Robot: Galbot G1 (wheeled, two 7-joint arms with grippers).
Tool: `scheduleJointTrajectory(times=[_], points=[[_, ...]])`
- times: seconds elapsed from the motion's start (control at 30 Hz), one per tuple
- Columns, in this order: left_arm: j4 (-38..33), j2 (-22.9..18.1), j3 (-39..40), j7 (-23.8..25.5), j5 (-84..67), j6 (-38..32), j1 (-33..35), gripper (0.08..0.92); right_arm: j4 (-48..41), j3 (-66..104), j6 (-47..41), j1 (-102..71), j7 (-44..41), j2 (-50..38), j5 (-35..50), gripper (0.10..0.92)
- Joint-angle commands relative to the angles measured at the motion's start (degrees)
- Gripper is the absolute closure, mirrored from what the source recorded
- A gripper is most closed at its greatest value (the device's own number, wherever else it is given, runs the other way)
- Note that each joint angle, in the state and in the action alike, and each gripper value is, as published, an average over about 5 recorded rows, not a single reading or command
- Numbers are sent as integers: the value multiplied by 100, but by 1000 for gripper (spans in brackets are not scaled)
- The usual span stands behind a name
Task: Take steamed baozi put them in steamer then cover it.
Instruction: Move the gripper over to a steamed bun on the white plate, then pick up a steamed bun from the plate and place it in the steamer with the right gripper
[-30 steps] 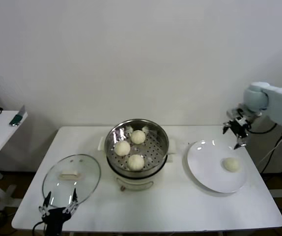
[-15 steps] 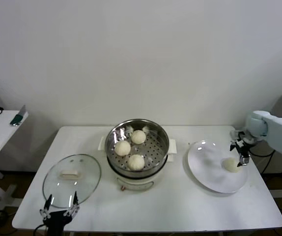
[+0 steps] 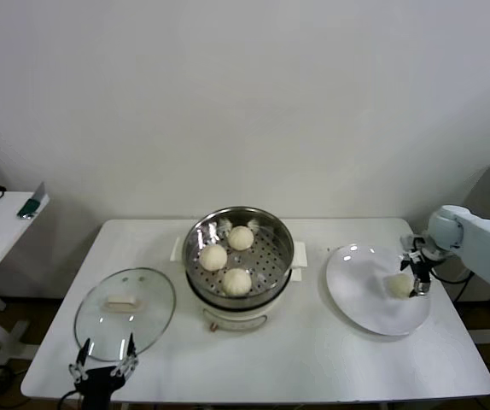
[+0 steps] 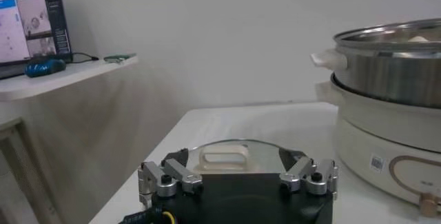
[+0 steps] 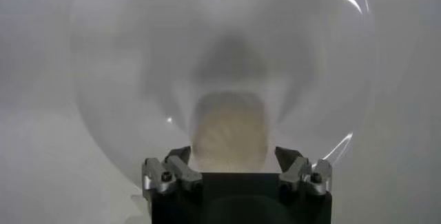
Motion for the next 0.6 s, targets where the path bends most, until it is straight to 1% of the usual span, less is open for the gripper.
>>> scheduleJointTrajectory(times=[0.03, 0.3, 0.6], points=[[-3, 0, 4, 1, 12, 4, 5, 177, -247, 241, 20, -219, -47, 47, -10, 257], [1, 0, 4, -7, 11, 1, 2, 177, -288, 170, 171, -64, -261, 104, 117, 337], [-13, -5, 2, -18, 5, 3, -3, 177, 179, -619, 291, 910, -482, -40, 664, 365]])
